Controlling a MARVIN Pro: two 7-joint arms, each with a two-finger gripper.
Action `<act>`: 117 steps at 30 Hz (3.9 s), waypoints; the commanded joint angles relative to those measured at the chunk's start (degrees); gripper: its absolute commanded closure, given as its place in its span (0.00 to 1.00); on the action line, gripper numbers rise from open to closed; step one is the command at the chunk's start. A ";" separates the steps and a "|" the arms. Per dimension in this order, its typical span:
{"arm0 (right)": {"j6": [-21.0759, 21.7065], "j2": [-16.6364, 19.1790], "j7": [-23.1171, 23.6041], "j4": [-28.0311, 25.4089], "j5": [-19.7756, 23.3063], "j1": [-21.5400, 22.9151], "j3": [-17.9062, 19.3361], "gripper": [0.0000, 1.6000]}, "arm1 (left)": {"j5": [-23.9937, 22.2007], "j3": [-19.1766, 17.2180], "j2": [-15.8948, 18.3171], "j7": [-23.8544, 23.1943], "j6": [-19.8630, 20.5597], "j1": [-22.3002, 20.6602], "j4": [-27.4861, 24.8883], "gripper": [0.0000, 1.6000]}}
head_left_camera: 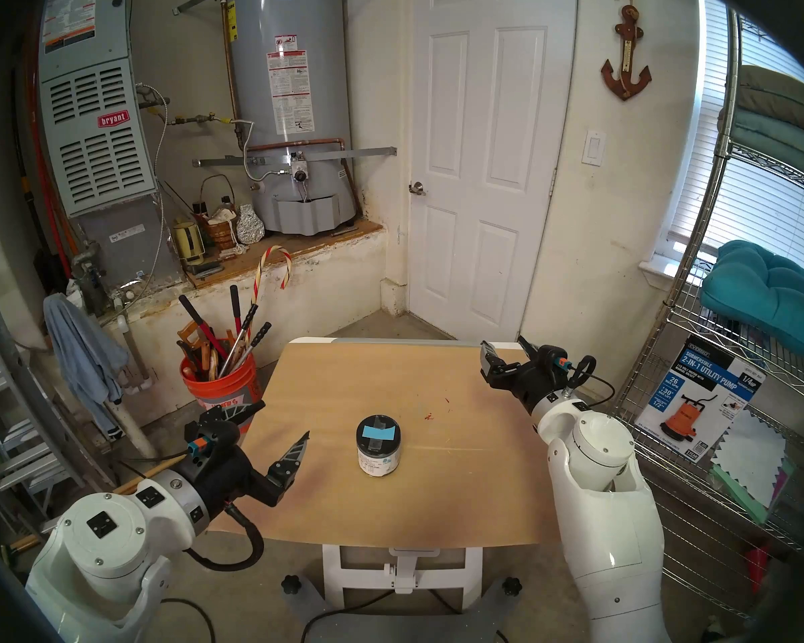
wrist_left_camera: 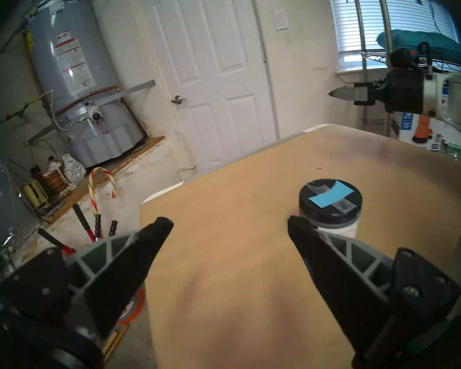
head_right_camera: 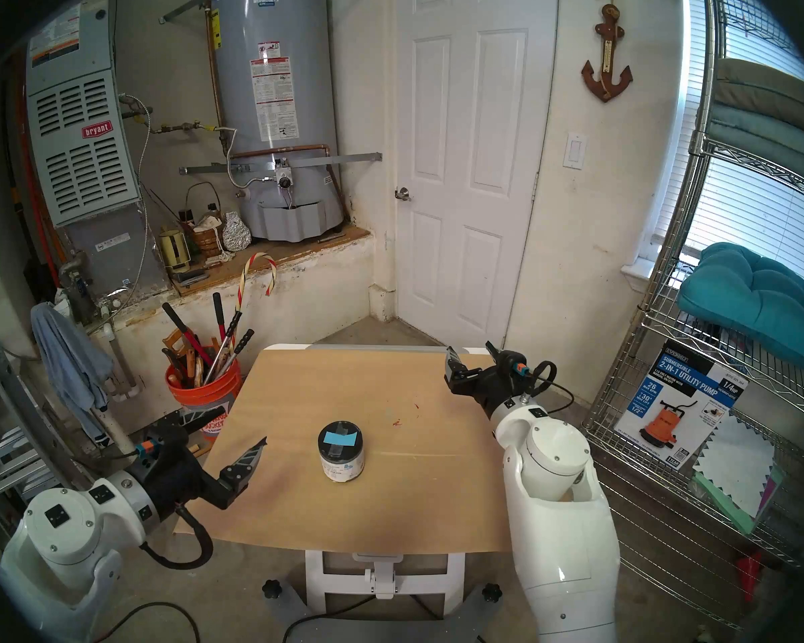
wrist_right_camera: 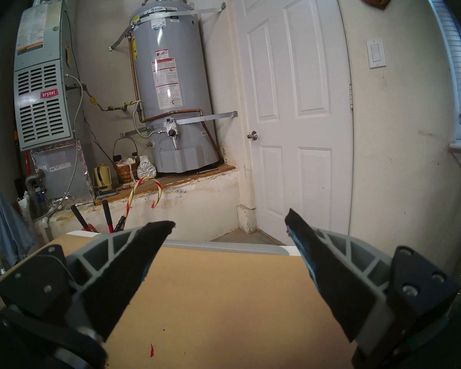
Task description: Open paint jar
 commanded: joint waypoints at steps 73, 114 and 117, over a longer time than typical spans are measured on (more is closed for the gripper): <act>-0.16 0.01 0.00 -1.17 0.00 0.53 0.01 0.00 | 2.55 27.21 0.98 -19.71 1.96 -39.73 31.83 0.00; -0.10 0.00 -0.03 -1.25 -0.02 0.50 0.00 0.00 | 2.41 26.50 -0.24 -19.40 -0.94 -37.23 33.73 0.00; -0.10 0.00 -0.03 -1.24 -0.02 0.50 0.00 0.00 | 2.32 26.50 -0.25 -19.56 -1.26 -37.51 33.94 0.00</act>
